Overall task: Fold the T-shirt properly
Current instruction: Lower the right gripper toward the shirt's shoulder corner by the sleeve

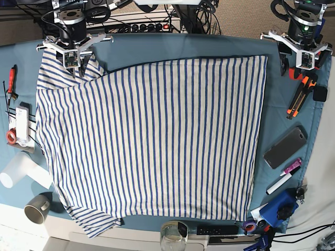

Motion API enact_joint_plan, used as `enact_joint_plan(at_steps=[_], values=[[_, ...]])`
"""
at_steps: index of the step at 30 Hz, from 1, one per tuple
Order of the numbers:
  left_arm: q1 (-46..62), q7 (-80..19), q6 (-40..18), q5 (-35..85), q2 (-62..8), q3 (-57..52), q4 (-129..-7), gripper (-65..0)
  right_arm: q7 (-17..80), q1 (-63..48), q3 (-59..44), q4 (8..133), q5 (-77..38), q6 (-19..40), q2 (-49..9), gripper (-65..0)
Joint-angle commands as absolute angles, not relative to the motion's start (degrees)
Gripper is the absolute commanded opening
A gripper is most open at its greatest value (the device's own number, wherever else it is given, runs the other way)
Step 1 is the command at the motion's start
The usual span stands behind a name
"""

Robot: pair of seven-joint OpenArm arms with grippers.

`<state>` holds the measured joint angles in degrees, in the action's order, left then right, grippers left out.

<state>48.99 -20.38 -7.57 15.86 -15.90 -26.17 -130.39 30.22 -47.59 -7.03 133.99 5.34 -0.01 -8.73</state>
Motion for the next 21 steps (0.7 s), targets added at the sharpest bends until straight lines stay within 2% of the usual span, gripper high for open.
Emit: enact_joint_plan(at_steps=[1,5,6,10,12,17,21], values=[[49.5,-19.09,-7.57,15.88,-16.34,-26.55,-131.37,-43.9,28.73,-47.64,-7.22,135.0,5.65,-0.27,-9.08,-54.0],[49.52,-19.09,-7.57,15.88,-16.34,-26.55,-131.37,-43.9,28.73,-47.59,-7.22,135.0,6.09,-0.3,-9.06,-53.7],[49.5,-19.09,-7.57,15.86,-16.34,-26.55,-131.37,-43.9,28.86,-47.59,-7.22,135.0,6.09,-0.3,-9.06,-51.4],[49.5,-19.11,-7.57,15.86,-16.34,-26.55,-131.37,-43.9,28.95,-47.59,-7.22,135.0,6.07,-0.32,-9.06,-33.8],[49.5,-19.11,-7.57,15.86,-16.34,-26.55,-131.37,-43.9,29.74,-47.59,-7.22,135.0,6.07,-1.3,-9.06,-33.2],[49.5,-19.11,-7.57,15.88,-16.34,-26.55,-131.37,-43.9,33.58,-45.23,-7.22,135.0,9.85,-10.37,-9.06,-33.2],[49.52,-19.11,-7.57,15.88,-16.34,-26.55,-131.37,-43.9,34.35,-43.75,-7.22,135.0,15.31,-11.94,-9.08,-33.2]])
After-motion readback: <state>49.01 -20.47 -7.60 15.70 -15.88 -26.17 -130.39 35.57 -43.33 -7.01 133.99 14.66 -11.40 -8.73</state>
